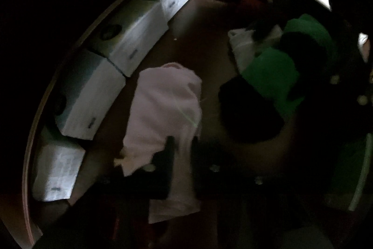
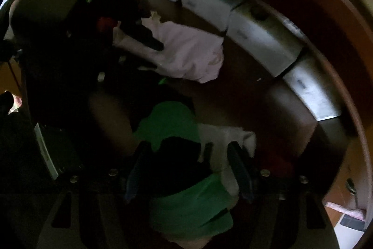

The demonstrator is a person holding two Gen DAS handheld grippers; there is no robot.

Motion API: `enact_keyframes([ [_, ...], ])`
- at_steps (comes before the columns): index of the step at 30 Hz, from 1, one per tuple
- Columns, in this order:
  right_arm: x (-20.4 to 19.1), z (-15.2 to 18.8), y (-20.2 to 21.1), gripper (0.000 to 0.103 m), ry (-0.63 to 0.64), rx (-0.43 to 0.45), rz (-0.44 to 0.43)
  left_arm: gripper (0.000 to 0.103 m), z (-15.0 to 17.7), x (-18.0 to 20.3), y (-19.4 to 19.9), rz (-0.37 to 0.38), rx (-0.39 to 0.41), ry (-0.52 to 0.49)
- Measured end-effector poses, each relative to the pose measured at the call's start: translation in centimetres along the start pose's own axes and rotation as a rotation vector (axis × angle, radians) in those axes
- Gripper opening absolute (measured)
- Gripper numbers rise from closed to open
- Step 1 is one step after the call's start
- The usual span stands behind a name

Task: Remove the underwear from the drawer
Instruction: 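Grasp the white cloth with the left gripper while the right gripper grasps the green-black sock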

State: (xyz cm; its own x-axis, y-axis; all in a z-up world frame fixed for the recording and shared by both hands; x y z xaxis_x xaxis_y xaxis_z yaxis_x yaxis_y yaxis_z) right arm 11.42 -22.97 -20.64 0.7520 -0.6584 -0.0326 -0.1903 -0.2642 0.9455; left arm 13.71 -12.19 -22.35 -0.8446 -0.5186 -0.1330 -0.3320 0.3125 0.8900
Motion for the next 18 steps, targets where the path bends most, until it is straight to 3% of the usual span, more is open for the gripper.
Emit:
enact_keyframes([
  [1, -0.3, 0.0, 0.1, 0.037, 0.005, 0.003, -0.011, 0.004, 0.0, 0.0, 0.2, 0.004, 0.005, 0.004],
  [4, -0.4, -0.1, 0.9, 0.03, -0.021, 0.039, -0.022, 0.003, 0.0, 0.4, 0.9, 0.008, 0.02, -0.004],
  [14, 0.9, 0.6, 4.4, 0.027, -0.174, 0.201, -0.069, 0.001, 1.1, -1.7, 5.1, -0.024, 0.134, 0.065],
  [18, 0.8, 0.7, 6.5, 0.027, -0.22, 0.272, -0.084, 0.001, 0.4, -0.8, 6.4, -0.039, 0.167, 0.087],
])
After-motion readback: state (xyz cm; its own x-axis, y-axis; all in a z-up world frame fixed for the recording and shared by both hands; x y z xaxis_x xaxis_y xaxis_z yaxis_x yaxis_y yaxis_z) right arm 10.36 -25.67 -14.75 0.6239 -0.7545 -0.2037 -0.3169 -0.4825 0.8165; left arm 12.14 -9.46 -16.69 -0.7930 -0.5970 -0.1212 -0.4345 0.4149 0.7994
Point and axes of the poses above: each gripper's, at about its wrist camera, not at the fingertips, and y roughly against the way its jaws point, x to its right, z to its underside, the point moved 8 cm from there along -y, roughly the way its jaws point, and after that the axes turned 7 degrees about x, right-handed, at the moved point
